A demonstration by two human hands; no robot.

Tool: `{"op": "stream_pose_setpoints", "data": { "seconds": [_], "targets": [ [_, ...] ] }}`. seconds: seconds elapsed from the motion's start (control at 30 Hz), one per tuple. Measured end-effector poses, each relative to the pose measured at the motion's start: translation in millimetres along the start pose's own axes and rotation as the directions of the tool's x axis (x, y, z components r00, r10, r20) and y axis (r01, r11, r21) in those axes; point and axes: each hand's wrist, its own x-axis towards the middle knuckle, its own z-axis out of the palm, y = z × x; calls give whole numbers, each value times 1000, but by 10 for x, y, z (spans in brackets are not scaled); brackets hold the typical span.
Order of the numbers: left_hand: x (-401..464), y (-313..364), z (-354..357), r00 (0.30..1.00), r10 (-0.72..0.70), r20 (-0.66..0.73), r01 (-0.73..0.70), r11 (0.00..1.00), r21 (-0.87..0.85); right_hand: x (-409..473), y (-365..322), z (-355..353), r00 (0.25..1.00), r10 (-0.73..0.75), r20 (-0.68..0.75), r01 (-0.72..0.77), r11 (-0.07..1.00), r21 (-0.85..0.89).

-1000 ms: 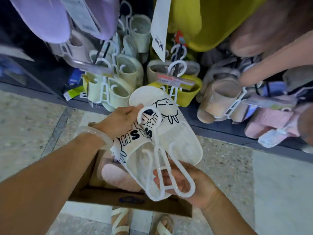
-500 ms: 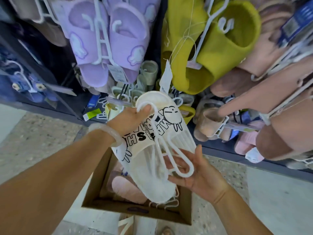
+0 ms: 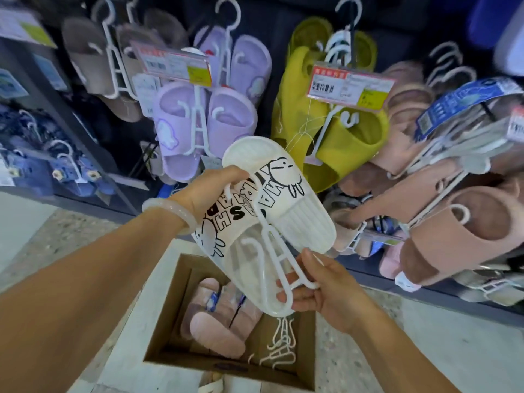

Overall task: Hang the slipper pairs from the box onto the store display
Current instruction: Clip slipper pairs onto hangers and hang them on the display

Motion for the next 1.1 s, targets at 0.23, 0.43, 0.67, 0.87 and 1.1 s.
{"op": "stream_pose_setpoints", "data": {
  "seconds": [0.23, 0.43, 0.67, 0.87, 1.1],
  "targets": [
    [-64, 217, -118, 996, 15, 89, -17, 1000, 20, 55, -335, 180, 992, -44, -120, 28, 991, -132],
    [-177, 491, -194, 971, 94, 221, -80, 994, -70, 106, -601, 386, 952, -201, -229, 117, 935, -334],
    [-232, 652, -312, 944, 52, 327, -61, 998, 17, 125, -742, 544, 882, -389, -266, 248, 864, -438],
    [-330, 667, -350, 953, 74, 293, -78, 997, 3, -37, -954, 632, 914, -306, -266, 153, 868, -473],
    [-496, 830, -379, 933, 92, 347, -131, 987, 91, -131, -1654, 555, 747, -613, -258, 260, 626, -735]
  ]
}}
